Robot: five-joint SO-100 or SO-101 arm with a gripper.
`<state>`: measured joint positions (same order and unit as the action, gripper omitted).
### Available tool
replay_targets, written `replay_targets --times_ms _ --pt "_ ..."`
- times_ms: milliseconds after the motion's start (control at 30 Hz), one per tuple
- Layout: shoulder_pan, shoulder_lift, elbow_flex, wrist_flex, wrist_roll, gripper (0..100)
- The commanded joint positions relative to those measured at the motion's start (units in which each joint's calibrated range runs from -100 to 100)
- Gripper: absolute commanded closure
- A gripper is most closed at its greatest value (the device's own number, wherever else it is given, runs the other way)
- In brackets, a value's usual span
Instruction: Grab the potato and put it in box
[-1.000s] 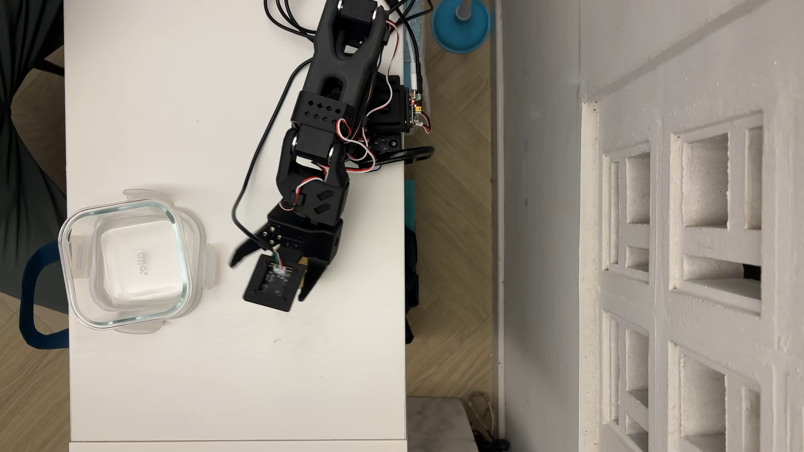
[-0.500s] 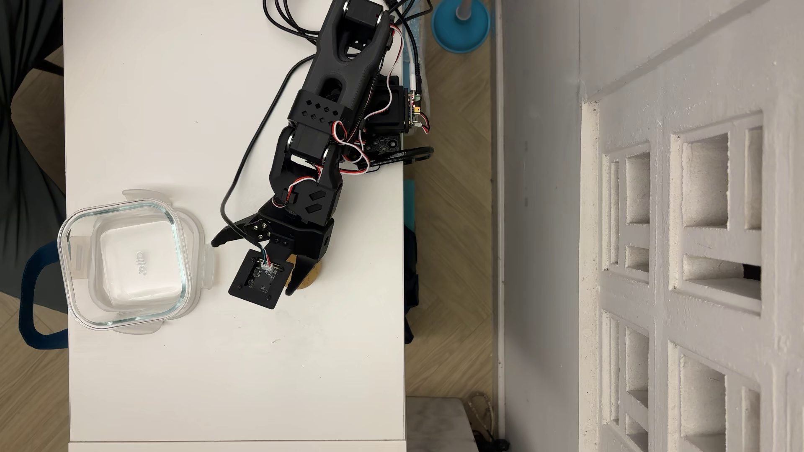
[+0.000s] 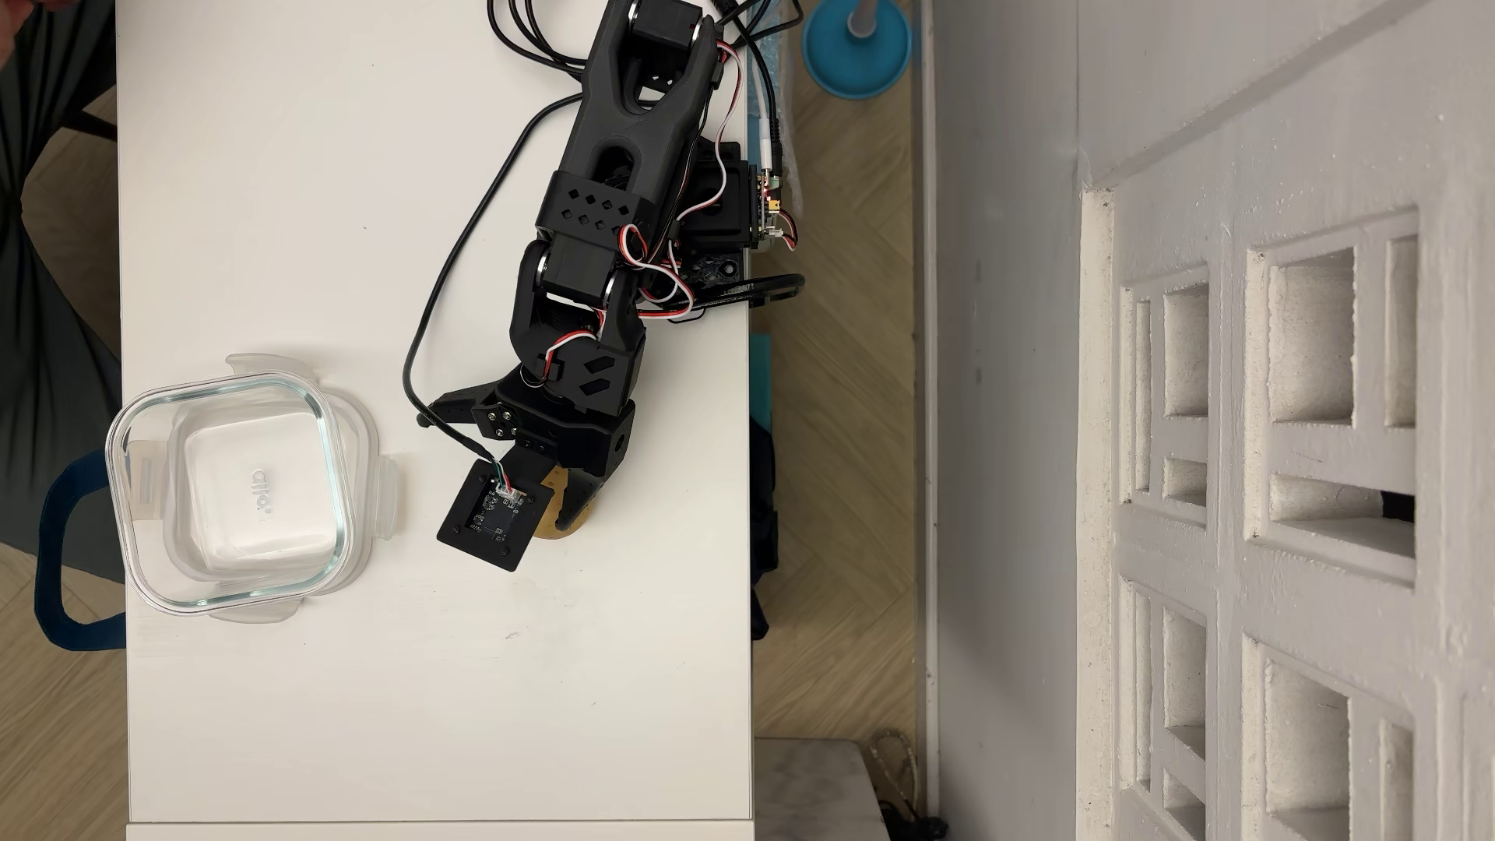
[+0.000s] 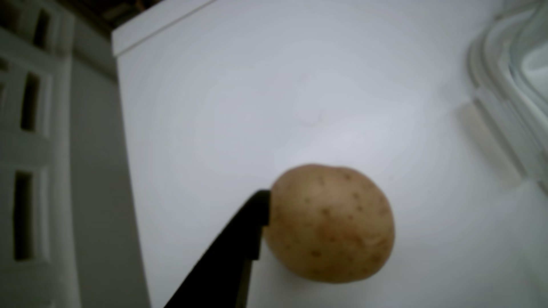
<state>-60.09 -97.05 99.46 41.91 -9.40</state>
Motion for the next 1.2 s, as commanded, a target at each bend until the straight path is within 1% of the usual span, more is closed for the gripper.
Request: replay_targets --times_ms 0,200,367,533,667,800,1167 --pt "-0.27 -0.64 0.02 0.29 -3.34 46" --pt "-1.64 -0.56 0.02 0.20 -6.15 46" --pt "-5.45 -0.13 0.02 -0.41 -5.71 47" --pt "-5.91 -0.05 0.02 -0.32 -5.46 47" --pt "-8.66 1.57 0.02 0.03 -2.60 47" --pt "-8.96 6.77 0.02 -2.94 -0.66 47" --pt "-8.96 9.92 -0.93 -4.68 -0.35 47"
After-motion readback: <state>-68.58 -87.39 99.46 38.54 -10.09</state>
